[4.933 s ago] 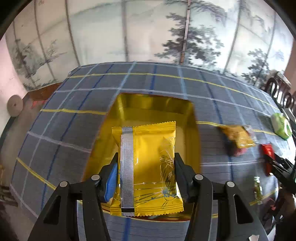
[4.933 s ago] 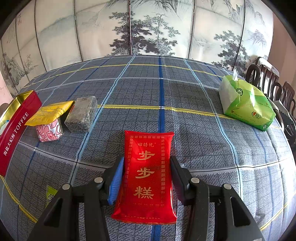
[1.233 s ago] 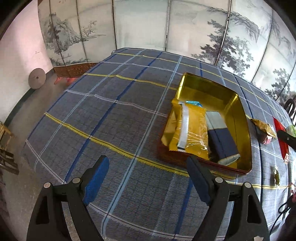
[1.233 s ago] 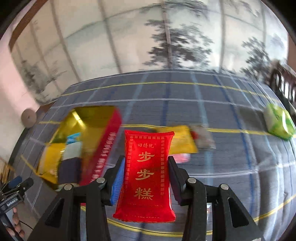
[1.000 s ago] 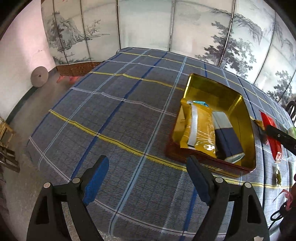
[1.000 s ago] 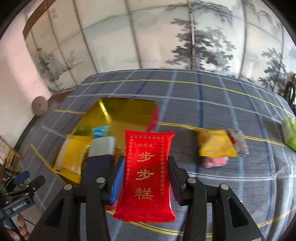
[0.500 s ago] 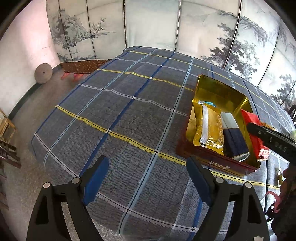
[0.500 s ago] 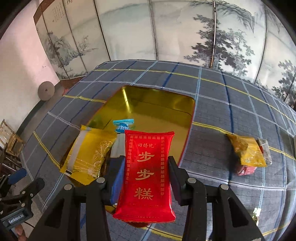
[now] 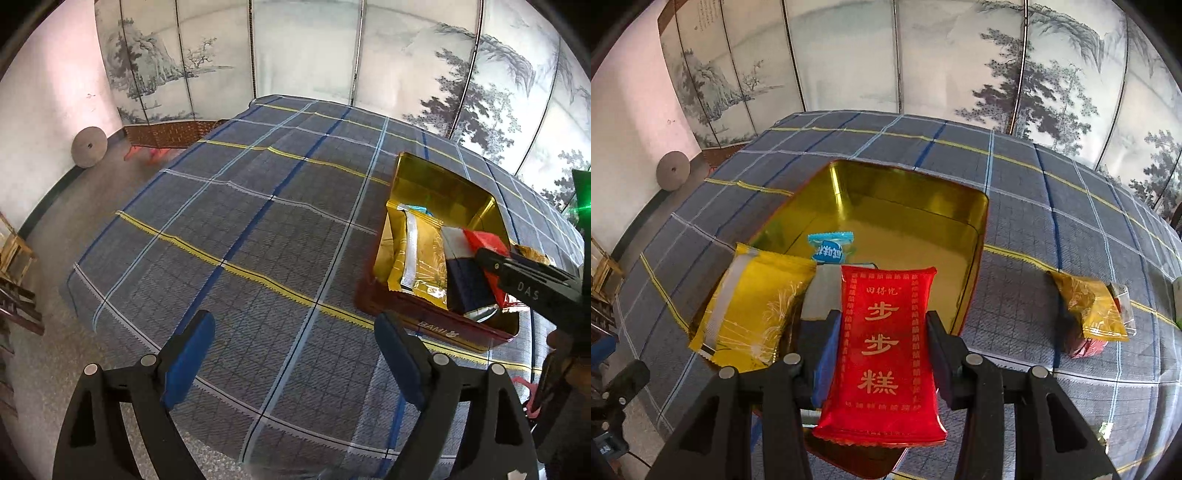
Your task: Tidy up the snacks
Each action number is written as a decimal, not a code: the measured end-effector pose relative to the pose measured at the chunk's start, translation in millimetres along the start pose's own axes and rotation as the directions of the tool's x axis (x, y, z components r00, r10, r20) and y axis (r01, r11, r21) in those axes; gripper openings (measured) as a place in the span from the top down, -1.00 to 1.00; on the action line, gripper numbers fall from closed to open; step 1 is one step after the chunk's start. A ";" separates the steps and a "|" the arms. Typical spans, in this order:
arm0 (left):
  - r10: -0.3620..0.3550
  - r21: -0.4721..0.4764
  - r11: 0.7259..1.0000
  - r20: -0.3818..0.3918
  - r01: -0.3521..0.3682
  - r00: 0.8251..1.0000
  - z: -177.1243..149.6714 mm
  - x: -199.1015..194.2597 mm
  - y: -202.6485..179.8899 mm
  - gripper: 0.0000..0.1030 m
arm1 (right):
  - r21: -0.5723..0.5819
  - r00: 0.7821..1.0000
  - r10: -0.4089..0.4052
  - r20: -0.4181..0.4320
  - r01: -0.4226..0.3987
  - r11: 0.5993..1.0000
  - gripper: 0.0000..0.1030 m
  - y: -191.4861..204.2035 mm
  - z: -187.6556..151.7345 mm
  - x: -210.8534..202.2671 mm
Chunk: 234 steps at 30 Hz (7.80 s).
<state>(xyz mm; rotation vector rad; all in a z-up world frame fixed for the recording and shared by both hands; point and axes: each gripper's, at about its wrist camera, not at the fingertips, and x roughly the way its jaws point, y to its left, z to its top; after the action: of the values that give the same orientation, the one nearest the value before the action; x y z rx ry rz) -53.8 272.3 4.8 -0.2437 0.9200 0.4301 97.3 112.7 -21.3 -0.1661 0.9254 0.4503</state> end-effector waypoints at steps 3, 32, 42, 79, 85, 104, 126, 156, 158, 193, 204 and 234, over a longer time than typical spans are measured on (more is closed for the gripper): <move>0.007 -0.003 1.000 -0.003 -0.007 1.000 -0.6 0.0 2.5 -0.67 | -0.001 1.000 0.015 -0.001 -0.015 1.000 0.10 1.4 -2.3 1.3; -0.070 0.094 0.993 0.008 0.069 0.998 0.0 -8.3 -58.3 -0.68 | 0.069 0.992 -0.122 0.043 0.119 0.990 -0.16 -112.3 -64.7 -74.1; -0.102 0.159 0.982 0.001 0.101 0.995 -0.9 -10.1 -92.8 -0.68 | 0.163 0.987 -0.150 -0.060 0.158 0.974 -0.08 -175.9 -115.6 -70.3; -0.196 0.341 0.919 -0.036 0.196 0.980 24.4 -3.2 -226.9 -0.68 | 0.166 0.969 -0.247 0.016 0.241 0.956 0.55 -259.2 -96.0 -25.6; -0.233 0.379 0.894 -0.065 0.240 0.970 36.1 4.9 -265.4 -0.71 | 0.197 0.963 -0.267 0.028 0.257 0.946 0.55 -290.0 -90.3 -21.7; -0.356 0.276 0.858 -0.290 0.434 0.888 74.1 57.0 -352.7 -0.95 | 0.244 0.967 -0.254 0.038 0.237 0.940 0.55 -315.3 -90.2 -19.8; -0.284 0.282 0.875 -0.359 0.394 0.889 65.2 116.3 -379.2 -0.16 | 0.244 0.967 -0.254 0.037 0.237 0.940 0.55 -314.9 -90.2 -20.0; -0.336 0.316 0.854 -0.271 0.413 0.902 59.5 66.8 -329.5 -0.06 | 0.239 0.965 -0.259 0.037 0.243 0.940 0.54 -314.4 -91.5 -20.8; -0.331 0.327 0.854 -0.255 0.403 0.908 60.3 60.6 -326.4 -0.06 | 0.238 0.965 -0.260 0.036 0.244 0.940 0.55 -314.4 -91.5 -20.7; -0.116 0.288 0.946 -0.127 0.149 0.985 99.6 65.8 -175.4 -0.06 | 0.209 0.955 -0.294 0.029 0.282 0.936 0.55 -309.3 -90.4 -26.7; -0.076 0.290 0.949 -0.163 0.122 0.984 97.9 92.9 -155.9 -0.06 | 0.209 0.955 -0.294 0.028 0.282 0.936 0.55 -307.9 -89.5 -25.9; -0.056 0.338 0.935 -0.147 0.103 0.988 92.0 91.9 -156.3 -0.17 | 0.208 0.951 -0.308 0.024 0.297 0.932 0.53 -310.8 -90.6 -25.2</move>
<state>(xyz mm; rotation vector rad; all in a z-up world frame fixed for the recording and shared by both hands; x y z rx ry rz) 132.1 192.0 -12.3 0.0122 1.0976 0.1722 155.6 -202.8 -71.6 -0.1078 0.8667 0.0726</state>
